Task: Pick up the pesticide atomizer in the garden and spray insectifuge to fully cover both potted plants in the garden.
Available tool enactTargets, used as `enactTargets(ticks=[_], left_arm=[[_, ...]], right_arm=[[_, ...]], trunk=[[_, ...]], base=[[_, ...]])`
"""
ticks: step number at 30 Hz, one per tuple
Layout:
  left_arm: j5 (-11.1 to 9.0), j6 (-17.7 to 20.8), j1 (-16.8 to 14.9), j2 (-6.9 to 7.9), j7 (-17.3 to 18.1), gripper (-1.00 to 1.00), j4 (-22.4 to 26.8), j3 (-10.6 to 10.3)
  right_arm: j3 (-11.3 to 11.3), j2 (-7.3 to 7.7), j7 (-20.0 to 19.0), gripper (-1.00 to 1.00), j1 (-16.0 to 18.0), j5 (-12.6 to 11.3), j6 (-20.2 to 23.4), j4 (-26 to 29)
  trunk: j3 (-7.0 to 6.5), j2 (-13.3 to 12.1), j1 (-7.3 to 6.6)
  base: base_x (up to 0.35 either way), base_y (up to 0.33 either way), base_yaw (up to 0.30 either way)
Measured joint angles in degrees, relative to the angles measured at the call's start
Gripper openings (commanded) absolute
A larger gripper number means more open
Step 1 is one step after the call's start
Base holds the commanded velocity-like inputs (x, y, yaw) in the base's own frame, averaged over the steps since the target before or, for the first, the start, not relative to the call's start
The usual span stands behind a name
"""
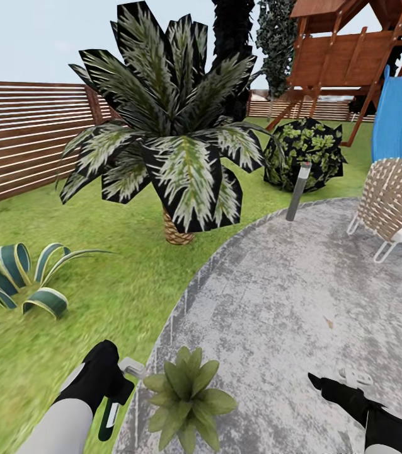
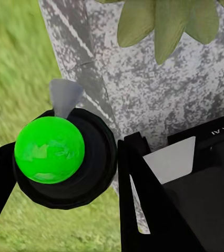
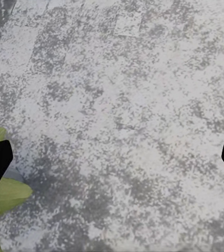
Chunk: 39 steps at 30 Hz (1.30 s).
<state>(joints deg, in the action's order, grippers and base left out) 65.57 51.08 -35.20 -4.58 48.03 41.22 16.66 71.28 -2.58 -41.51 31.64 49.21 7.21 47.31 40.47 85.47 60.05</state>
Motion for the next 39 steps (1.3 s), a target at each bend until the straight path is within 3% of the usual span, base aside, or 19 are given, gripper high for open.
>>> enactTargets(ticks=[12, 21, 39], left_arm=[[0.00, 0.02, 0.00, -0.06, 0.07, -1.00, 0.01, 0.09], [0.02, 0.04, -0.02, -0.11, 0.06, -1.00, -0.02, 0.08], [0.02, 0.12, -0.01, -0.11, 0.06, -1.00, -0.04, 0.08]], right_arm=[[0.00, 0.01, 0.09, 1.00, 0.00, 0.00, -0.01, -0.02], [1.21, 0.02, 0.07, 1.00, -0.02, -0.01, -0.02, -0.03], [1.29, 0.02, 0.09, 1.00, -0.02, -0.01, -0.02, -0.03]], trunk=[[0.00, 0.00, 0.00], [0.00, 0.00, 0.01], [0.00, 0.00, 0.00]], base=[[0.000, 0.046, -0.039], [-0.018, 0.304, -0.285], [-0.088, 0.313, -0.291]])
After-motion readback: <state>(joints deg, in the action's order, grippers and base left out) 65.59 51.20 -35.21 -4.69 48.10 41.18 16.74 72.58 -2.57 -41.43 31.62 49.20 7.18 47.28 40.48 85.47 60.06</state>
